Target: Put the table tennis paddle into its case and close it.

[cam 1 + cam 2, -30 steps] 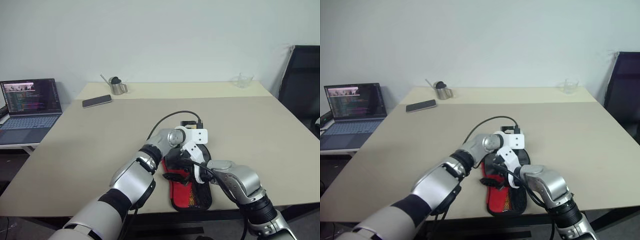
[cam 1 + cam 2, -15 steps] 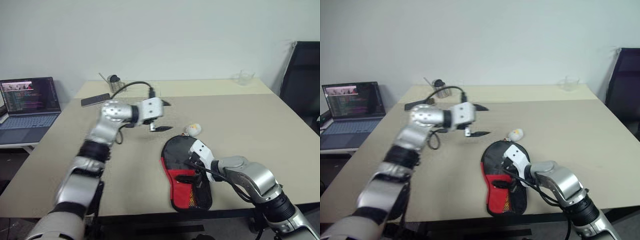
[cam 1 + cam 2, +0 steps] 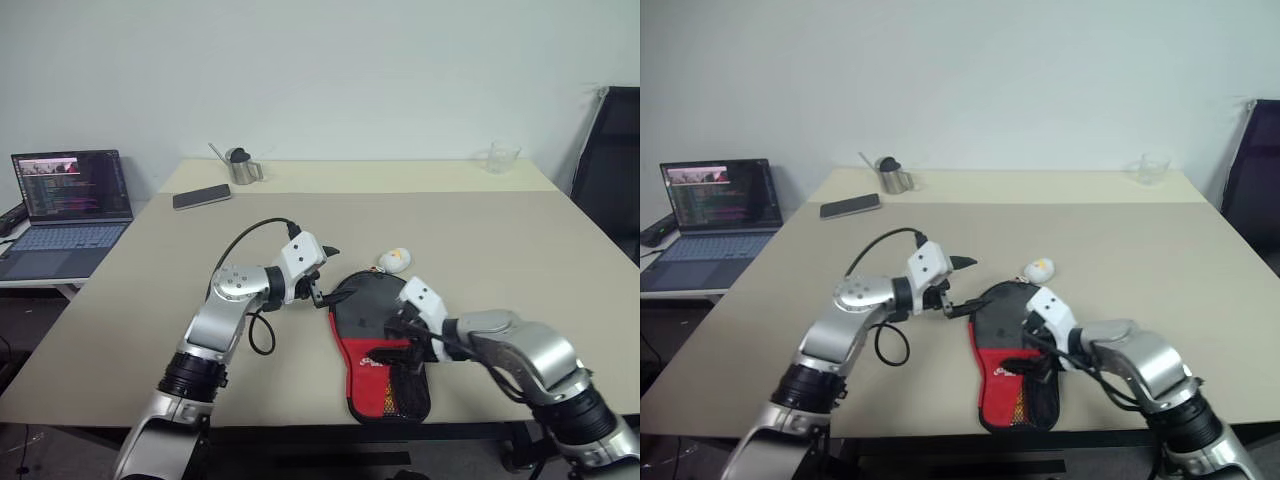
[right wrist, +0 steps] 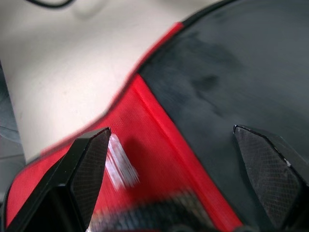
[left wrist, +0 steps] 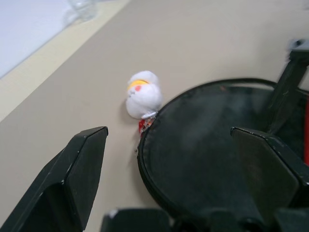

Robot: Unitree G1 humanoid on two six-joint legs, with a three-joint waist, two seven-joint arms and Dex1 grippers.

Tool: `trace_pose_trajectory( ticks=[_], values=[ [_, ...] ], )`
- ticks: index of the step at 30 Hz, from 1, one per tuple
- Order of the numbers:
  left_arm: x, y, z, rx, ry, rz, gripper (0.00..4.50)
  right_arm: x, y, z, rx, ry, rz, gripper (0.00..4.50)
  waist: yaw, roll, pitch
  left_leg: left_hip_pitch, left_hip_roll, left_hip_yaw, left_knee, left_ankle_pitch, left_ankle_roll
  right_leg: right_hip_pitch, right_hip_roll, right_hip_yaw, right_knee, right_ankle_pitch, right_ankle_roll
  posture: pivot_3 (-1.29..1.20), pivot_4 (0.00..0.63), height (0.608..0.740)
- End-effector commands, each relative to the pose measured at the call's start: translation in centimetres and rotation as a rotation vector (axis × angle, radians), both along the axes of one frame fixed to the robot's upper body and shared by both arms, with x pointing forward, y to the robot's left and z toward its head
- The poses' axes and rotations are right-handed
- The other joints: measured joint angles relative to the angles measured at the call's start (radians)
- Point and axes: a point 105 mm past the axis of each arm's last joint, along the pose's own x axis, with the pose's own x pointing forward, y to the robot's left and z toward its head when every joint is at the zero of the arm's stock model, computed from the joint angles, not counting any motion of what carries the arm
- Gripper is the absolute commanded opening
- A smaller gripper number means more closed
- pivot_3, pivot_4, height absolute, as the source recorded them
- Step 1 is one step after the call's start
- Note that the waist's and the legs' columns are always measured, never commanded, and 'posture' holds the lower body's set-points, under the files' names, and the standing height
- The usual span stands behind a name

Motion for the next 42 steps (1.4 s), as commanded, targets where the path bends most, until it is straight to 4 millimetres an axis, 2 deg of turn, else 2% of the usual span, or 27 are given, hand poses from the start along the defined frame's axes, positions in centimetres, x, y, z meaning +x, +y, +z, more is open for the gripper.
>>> trace_pose_trajectory(
  ticks=[1, 3, 5, 8, 10, 12, 13, 15, 19, 25, 33, 42],
  values=[
    [-0.3, -1.1, -0.5, -0.066, 0.032, 0.017, 4.47, -0.7, -1.1, 5.8, 0.093, -0.112, 0.07, 4.5, 0.0, 0.0, 0.002, 0.0, 0.0, 0.0, 0.0, 0.0, 0.0, 0.0, 0.0, 0.0, 0.0, 0.0, 0.0, 0.0, 0.15, 0.74],
    [-0.6, -2.0, -1.8, -0.1, 0.106, 0.005, 4.47, -1.1, -1.9, 7.4, 0.097, -0.135, 0.095, 4.5, 0.005, 0.001, 0.003, -0.001, 0.0, 0.0, 0.0, 0.0, 0.0, 0.0, 0.0, 0.0, 0.0, 0.0, 0.0, 0.0, 0.15, 0.74],
    [-0.4, -2.6, -3.1, -0.092, 0.146, 0.014, 4.47, -0.4, -2.4, 8.4, 0.104, -0.174, 0.084, 4.5, 0.006, 0.001, 0.003, -0.001, 0.0, 0.0, 0.0, 0.0, 0.0, 0.001, 0.0, -0.001, -0.001, 0.0, 0.0, 0.0, 0.15, 0.74],
    [-0.3, -3.7, -4.1, -0.111, 0.19, 0.0, 4.47, 2.8, -3.0, 10.4, 0.159, -0.26, -0.027, 4.5, 0.003, 0.001, 0.003, 0.001, 0.0, 0.002, 0.0, 0.0, 0.0, 0.001, 0.0, 0.0, 0.0, 0.0, 0.001, 0.0, 0.15, 0.74],
    [-0.2, -4.2, -4.6, -0.115, 0.216, -0.01, 4.47, 6.0, -3.1, 11.7, 0.217, -0.312, -0.156, 4.5, 0.002, 0.001, 0.003, 0.001, 0.0, 0.002, 0.0, 0.0, 0.0, 0.001, 0.0, 0.0, 0.0, 0.0, 0.0, 0.0, 0.15, 0.74],
    [0.0, -4.4, -5.3, -0.103, 0.238, -0.002, 4.47, 9.1, -3.0, 12.0, 0.257, -0.319, -0.301, 4.5, -0.001, 0.001, 0.003, 0.001, 0.001, 0.004, 0.0, 0.0, 0.0, 0.0, 0.0, 0.001, 0.001, 0.0, 0.0, 0.0, 0.15, 0.74],
    [0.3, -4.4, -5.7, -0.094, 0.25, 0.011, 4.47, 11.3, -3.3, 11.3, 0.256, -0.296, -0.429, 4.5, 0.001, 0.001, 0.003, 0.002, 0.001, 0.004, 0.0, 0.0, 0.0, 0.0, 0.0, 0.001, 0.002, 0.001, -0.001, 0.0, 0.15, 0.74],
    [0.6, -4.4, -6.3, -0.078, 0.258, 0.024, 4.47, 14.5, -3.1, 8.8, 0.201, -0.254, -0.607, 4.5, 0.002, 0.002, 0.002, 0.002, 0.001, 0.003, 0.0, 0.0, -0.001, 0.0, 0.0, 0.001, 0.002, 0.001, -0.002, 0.0, 0.15, 0.74],
    [0.8, -4.5, -6.4, -0.058, 0.247, 0.02, 4.47, 17.0, -1.6, 5.5, 0.156, -0.228, -0.721, 4.5, 0.009, 0.002, 0.002, 0.001, 0.0, 0.002, 0.0, 0.001, -0.002, 0.0, -0.001, 0.002, 0.001, 0.002, -0.004, 0.0, 0.15, 0.74],
    [0.5, -4.4, -6.0, -0.064, 0.235, 0.028, 4.47, 18.2, -0.8, 3.6, 0.175, -0.216, -0.846, 4.5, 0.004, 0.003, 0.003, -0.001, -0.001, 0.003, 0.0, 0.003, -0.005, -0.002, -0.001, 0.004, 0.0, 0.002, -0.004, 0.0, 0.15, 0.74],
    [0.0, -3.5, -6.1, -0.06, 0.233, 0.078, 4.47, 18.0, 0.2, 1.7, 0.119, -0.183, -0.868, 4.5, -0.019, 0.003, 0.002, 0.0, 0.0, 0.002, -0.001, 0.001, -0.001, -0.001, -0.001, 0.005, 0.001, 0.002, -0.004, 0.0, 0.15, 0.74],
    [1.0, -4.1, -5.8, -0.09, 0.25, 0.055, 4.47, 17.7, 0.9, 1.1, 0.102, -0.154, -0.843, 4.5, -0.02, 0.003, 0.002, 0.0, 0.0, 0.002, -0.001, 0.001, -0.001, -0.001, -0.001, 0.003, 0.001, 0.002, -0.004, 0.0, 0.15, 0.74]
  ],
)
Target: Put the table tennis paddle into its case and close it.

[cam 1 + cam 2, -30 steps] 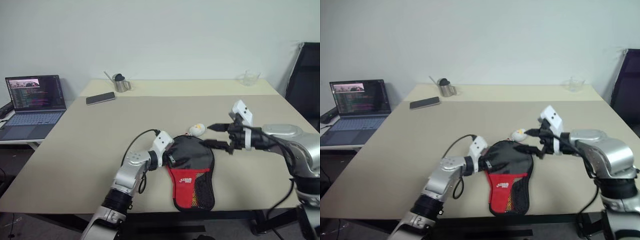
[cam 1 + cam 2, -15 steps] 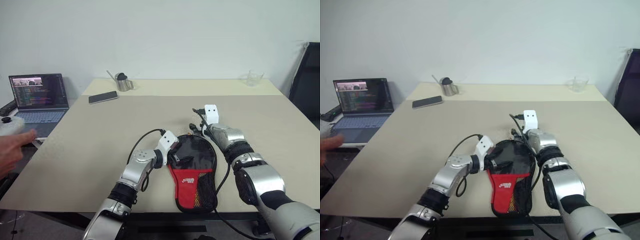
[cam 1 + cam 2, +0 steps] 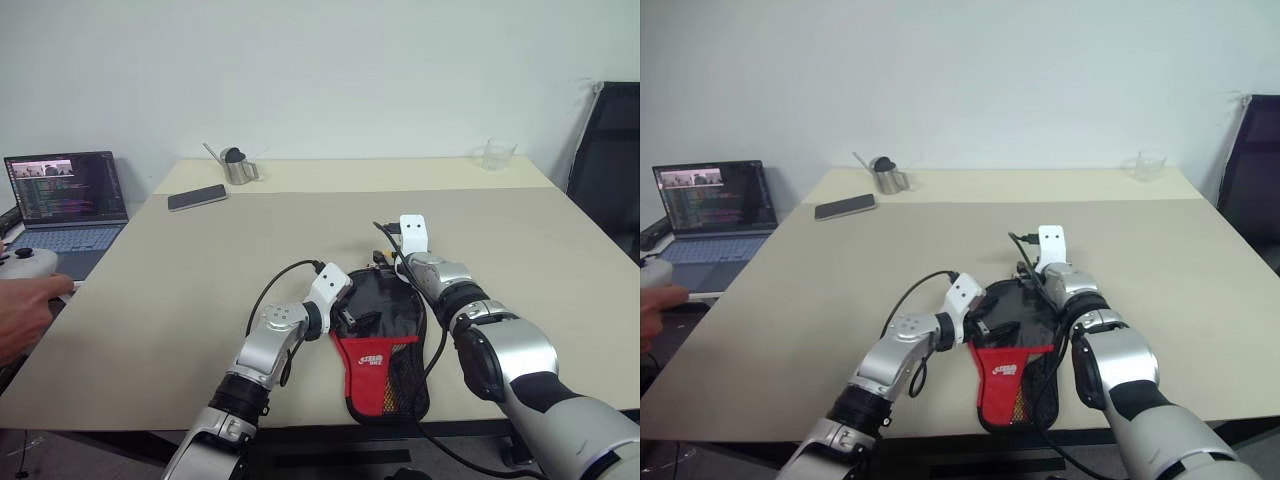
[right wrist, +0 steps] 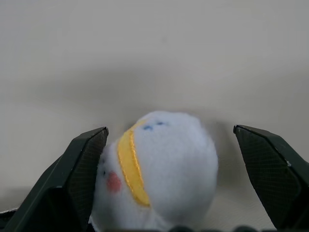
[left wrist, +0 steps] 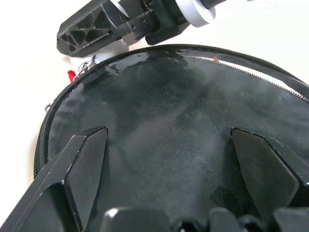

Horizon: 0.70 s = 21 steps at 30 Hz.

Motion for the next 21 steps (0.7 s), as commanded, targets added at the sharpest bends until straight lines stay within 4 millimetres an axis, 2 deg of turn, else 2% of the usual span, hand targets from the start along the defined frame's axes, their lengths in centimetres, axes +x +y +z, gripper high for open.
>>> trace_pose_trajectory(
  ticks=[1, 4, 11, 14, 16, 21],
  values=[
    [0.2, -0.8, -0.2, -0.004, 0.011, -0.039, 4.47, 0.5, 0.4, 1.9, 0.005, -0.044, 0.009, 4.5, 0.0, 0.0, 0.0, 0.0, 0.0, 0.0, 0.0, 0.0, 0.0, 0.0, 0.0, 0.0, 0.0, 0.0, 0.0, 0.0, 0.15, 0.74],
    [0.3, -1.0, -0.9, 0.03, 0.018, -0.055, 4.5, 0.5, 0.3, 1.9, 0.016, -0.044, -0.001, 3.93, 0.002, 0.001, 0.0, 0.0, 0.0, 0.0, 0.0, 0.0, 0.0, 0.001, 0.0, -0.001, 0.0, 0.0, 0.0, 0.0, 0.15, 0.74],
    [-0.2, -1.9, -1.6, 0.037, 0.035, -0.089, 4.5, 0.6, -0.3, 2.0, 0.039, -0.045, -0.029, 1.47, 0.005, 0.002, -0.001, 0.001, -0.001, -0.001, 0.001, 0.0, 0.0, 0.002, 0.0, -0.001, 0.001, 0.0, 0.0, 0.0, 0.15, 0.74],
    [-0.5, -2.6, -1.0, 0.0, 0.014, -0.13, 4.5, 0.7, -0.4, 2.2, 0.049, -0.049, -0.033, 0.71, 0.006, 0.003, -0.002, 0.001, -0.001, -0.001, 0.001, 0.0, 0.0, 0.002, 0.0, -0.001, 0.001, 0.0, 0.0, 0.0, 0.15, 0.74],
    [-0.6, -3.0, -0.6, -0.016, 0.004, -0.155, 4.5, 0.7, -0.5, 2.3, 0.05, -0.05, -0.033, 0.49, 0.008, 0.003, -0.002, 0.001, -0.001, -0.001, 0.001, 0.0, 0.0, 0.002, 0.0, -0.001, 0.001, 0.0, 0.0, 0.0, 0.15, 0.74],
    [-0.8, -3.8, -1.1, -0.012, 0.036, -0.196, 4.5, 0.6, -0.2, 2.1, 0.05, -0.043, -0.03, 0.45, 0.014, 0.003, -0.002, 0.001, -0.002, -0.001, 0.001, 0.0, 0.0, 0.002, 0.0, -0.002, 0.0, 0.0, 0.0, 0.0, 0.15, 0.74]
  ],
)
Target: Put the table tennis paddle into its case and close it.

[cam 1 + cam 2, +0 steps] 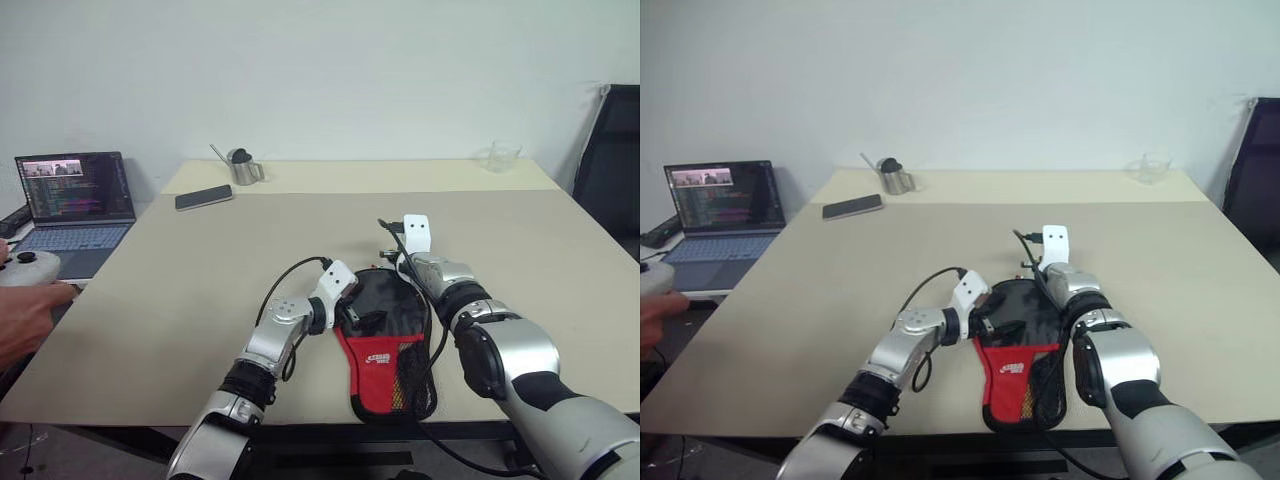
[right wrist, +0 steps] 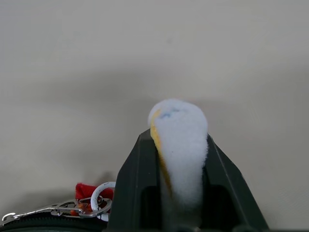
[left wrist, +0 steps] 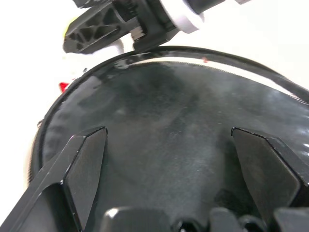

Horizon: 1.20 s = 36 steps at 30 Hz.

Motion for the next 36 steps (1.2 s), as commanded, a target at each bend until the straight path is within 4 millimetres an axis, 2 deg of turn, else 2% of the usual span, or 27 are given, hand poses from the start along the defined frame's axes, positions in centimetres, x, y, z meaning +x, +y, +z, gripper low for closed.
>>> trace_pose_trajectory(
  ticks=[1, 7, 11, 15, 19, 23, 32, 36],
  values=[
    [-1.1, -2.0, -1.1, 0.008, 0.046, -0.082, 4.5, 0.5, 0.3, 1.9, 0.004, -0.052, 0.005, 0.44, 0.001, 0.0, 0.0, 0.0, 0.0, 0.0, 0.0, 0.0, 0.0, 0.0, 0.0, 0.0, 0.0, 0.0, 0.0, 0.0, 0.15, 0.74],
    [-1.0, -1.2, -3.8, 0.089, 0.106, -0.047, 4.5, 0.6, 0.2, 2.2, 0.014, -0.05, 0.004, 0.44, 0.011, 0.002, -0.001, 0.001, 0.0, 0.0, 0.0, 0.0, 0.0, 0.001, 0.0, 0.0, 0.0, 0.0, 0.0, 0.0, 0.15, 0.74],
    [-1.2, -1.0, -4.4, 0.097, 0.121, -0.05, 4.5, 0.6, 0.0, 2.6, 0.011, -0.052, 0.015, 0.44, 0.012, 0.004, -0.003, 0.002, 0.0, -0.001, 0.0, 0.0, 0.0, 0.003, 0.0, -0.001, 0.0, 0.0, 0.0, 0.0, 0.15, 0.74],
    [-1.5, 0.4, -5.3, 0.118, 0.145, -0.045, 4.5, 0.7, -0.8, 3.4, 0.005, -0.066, 0.017, 0.44, 0.011, 0.004, -0.003, 0.003, 0.0, -0.001, 0.0, 0.0, 0.001, 0.004, 0.001, -0.001, 0.0, 0.0, 0.0, 0.0, 0.15, 0.74],
    [-2.1, 2.3, -6.5, 0.159, 0.171, -0.039, 4.5, 0.9, -2.5, 4.4, -0.006, -0.088, -0.008, 0.44, 0.006, 0.004, -0.003, 0.003, 0.001, -0.001, 0.0, 0.0, 0.001, 0.004, 0.001, -0.001, -0.001, 0.0, 0.0, 0.0, 0.15, 0.74],
    [-2.7, 4.1, -7.5, 0.179, 0.199, -0.023, 4.5, 0.7, -4.8, 4.3, -0.053, -0.089, -0.044, 0.44, -0.009, 0.005, -0.004, 0.003, 0.002, -0.001, -0.001, 0.0, 0.001, 0.004, 0.001, 0.0, -0.001, -0.001, 0.0, 0.0, 0.15, 0.74],
    [-2.9, 6.4, -7.7, 0.204, 0.211, -0.005, 4.5, -0.2, -8.4, 3.5, -0.127, -0.056, -0.095, 0.44, -0.016, 0.005, -0.005, 0.004, 0.003, -0.001, -0.001, 0.0, 0.001, 0.004, 0.001, 0.0, -0.001, -0.001, 0.0, 0.0, 0.15, 0.74],
    [-2.5, 6.8, -7.5, 0.214, 0.211, -0.002, 4.5, -1.4, -10.6, 3.3, -0.172, -0.036, -0.102, 0.44, -0.016, 0.005, -0.006, 0.005, 0.003, -0.001, -0.001, 0.0, 0.001, 0.005, 0.001, -0.001, -0.001, -0.001, 0.0, 0.0, 0.15, 0.74]
  ],
)
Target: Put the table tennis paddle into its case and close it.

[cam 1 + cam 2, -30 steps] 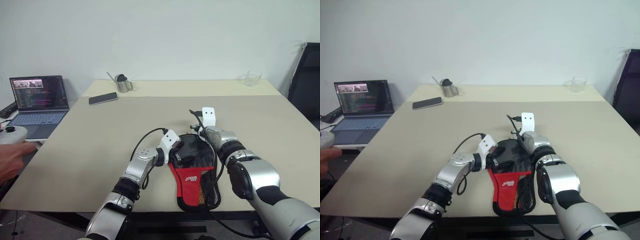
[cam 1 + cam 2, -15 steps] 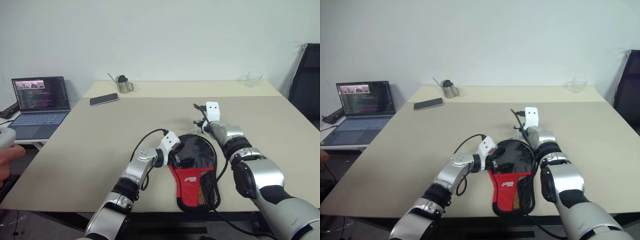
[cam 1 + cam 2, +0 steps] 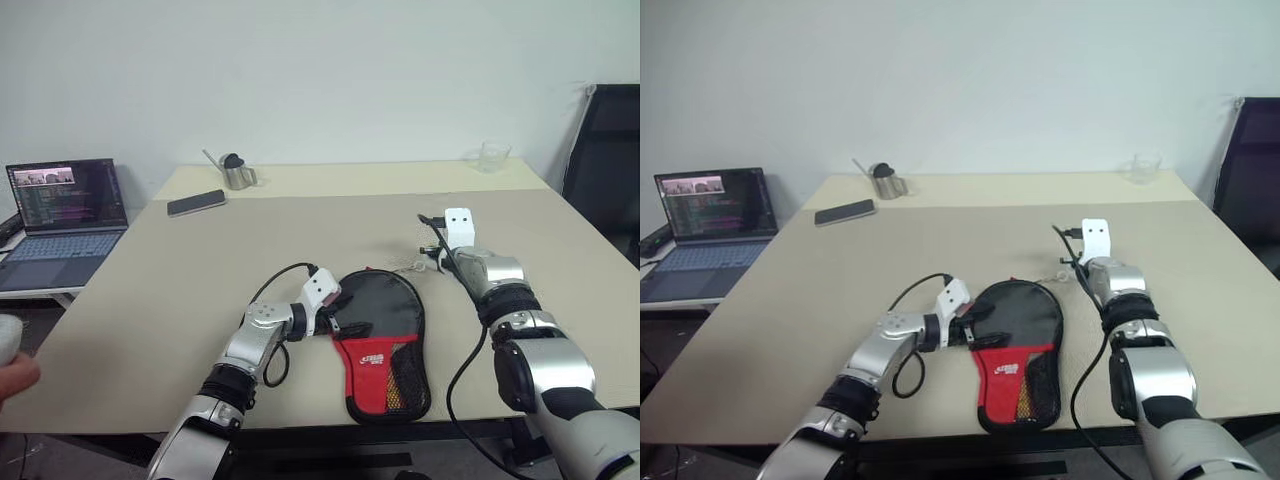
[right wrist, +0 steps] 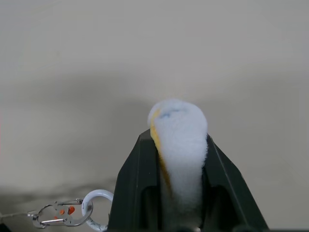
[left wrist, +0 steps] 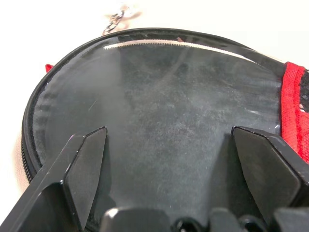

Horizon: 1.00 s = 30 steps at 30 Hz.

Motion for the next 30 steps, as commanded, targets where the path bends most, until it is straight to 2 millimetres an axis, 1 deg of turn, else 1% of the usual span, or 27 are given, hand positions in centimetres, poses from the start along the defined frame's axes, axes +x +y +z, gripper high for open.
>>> trace_pose_trajectory(
  ticks=[1, 3, 5, 9, 12, 15, 17, 21, 24, 27, 30],
  values=[
    [-1.4, 2.9, -5.5, 0.156, 0.176, 0.052, 4.5, -0.8, -2.4, 2.1, -0.068, -0.047, -0.01, 0.44, 0.001, 0.0, 0.0, 0.0, 0.0, 0.0, 0.0, 0.0, 0.0, 0.0, 0.0, 0.0, 0.0, 0.0, 0.0, 0.0, 0.15, 0.74],
    [-1.1, 2.9, -5.4, 0.16, 0.174, 0.056, 4.5, -1.7, -2.6, 2.3, -0.092, -0.044, 0.028, 0.44, 0.001, 0.0, 0.0, 0.0, 0.0, 0.0, 0.0, 0.0, 0.0, 0.0, 0.0, 0.0, 0.0, 0.0, 0.0, 0.0, 0.15, 0.74],
    [-0.8, 2.9, -5.4, 0.173, 0.17, 0.061, 4.5, -3.2, -2.4, 2.4, -0.111, -0.026, 0.092, 0.44, 0.002, 0.001, -0.001, 0.0, 0.0, 0.0, 0.0, 0.0, 0.0, 0.001, 0.0, -0.001, 0.0, 0.0, 0.001, 0.0, 0.15, 0.74],
    [-0.3, 3.0, -5.3, 0.181, 0.167, 0.061, 4.5, -7.2, -1.7, 1.5, -0.146, 0.061, 0.268, 0.44, 0.004, 0.001, -0.001, 0.002, 0.0, -0.001, 0.0, 0.0, 0.0, 0.004, 0.0, -0.002, -0.001, -0.004, 0.007, 0.0, 0.15, 0.74],
    [-0.1, 3.1, -5.4, 0.192, 0.169, 0.062, 4.5, -10.7, -0.9, 0.7, -0.186, 0.137, 0.424, 0.43, 0.005, 0.001, -0.001, 0.004, -0.001, -0.002, 0.0, 0.0, 0.0, 0.007, 0.0, -0.003, -0.002, -0.006, 0.009, 0.0, 0.15, 0.74],
    [-0.3, 3.0, -5.6, 0.199, 0.183, 0.051, 4.5, -13.4, -0.5, 0.1, -0.243, 0.19, 0.552, 0.42, 0.006, 0.0, -0.001, 0.005, 0.0, -0.002, 0.0, 0.0, 0.0, 0.008, 0.0, -0.002, -0.003, -0.007, 0.011, 0.0, 0.15, 0.74],
    [-0.5, 2.7, -5.6, 0.185, 0.199, 0.035, 4.5, -14.7, -0.4, -0.2, -0.274, 0.217, 0.616, 0.42, 0.005, 0.0, -0.001, 0.006, 0.0, -0.002, 0.0, 0.0, 0.0, 0.009, -0.001, -0.002, -0.003, -0.007, 0.012, 0.0, 0.15, 0.74],
    [-0.6, 2.4, -5.7, 0.197, 0.199, 0.022, 4.5, -16.5, -0.1, -0.9, -0.347, 0.24, 0.738, 0.42, 0.006, -0.003, 0.0, 0.007, 0.0, -0.002, 0.0, -0.001, 0.0, 0.01, -0.001, -0.003, -0.003, -0.008, 0.014, 0.0, 0.15, 0.74],
    [-0.5, 2.5, -5.8, 0.211, 0.198, 0.023, 4.5, -18.8, 0.8, -1.1, -0.38, 0.239, 0.918, 0.42, 0.008, -0.004, 0.001, 0.006, 0.0, -0.002, 0.0, -0.001, 0.0, 0.01, -0.001, -0.003, -0.005, -0.009, 0.015, 0.0, 0.15, 0.74],
    [-0.4, 2.5, -5.8, 0.217, 0.197, 0.023, 4.5, -21.0, 1.4, -1.0, -0.365, 0.242, 1.066, 0.41, 0.013, -0.005, 0.001, 0.006, 0.0, -0.003, -0.001, -0.002, 0.0, 0.01, -0.001, -0.004, -0.008, -0.009, 0.015, 0.0, 0.15, 0.74],
    [-0.4, 2.4, -5.8, 0.223, 0.199, 0.021, 4.5, -24.1, 2.3, -1.2, -0.312, 0.272, 1.255, 0.41, 0.022, -0.005, 0.001, 0.005, 0.0, -0.003, -0.003, -0.002, 0.0, 0.011, -0.001, -0.004, -0.012, -0.009, 0.016, 0.0, 0.15, 0.74]
  ],
)
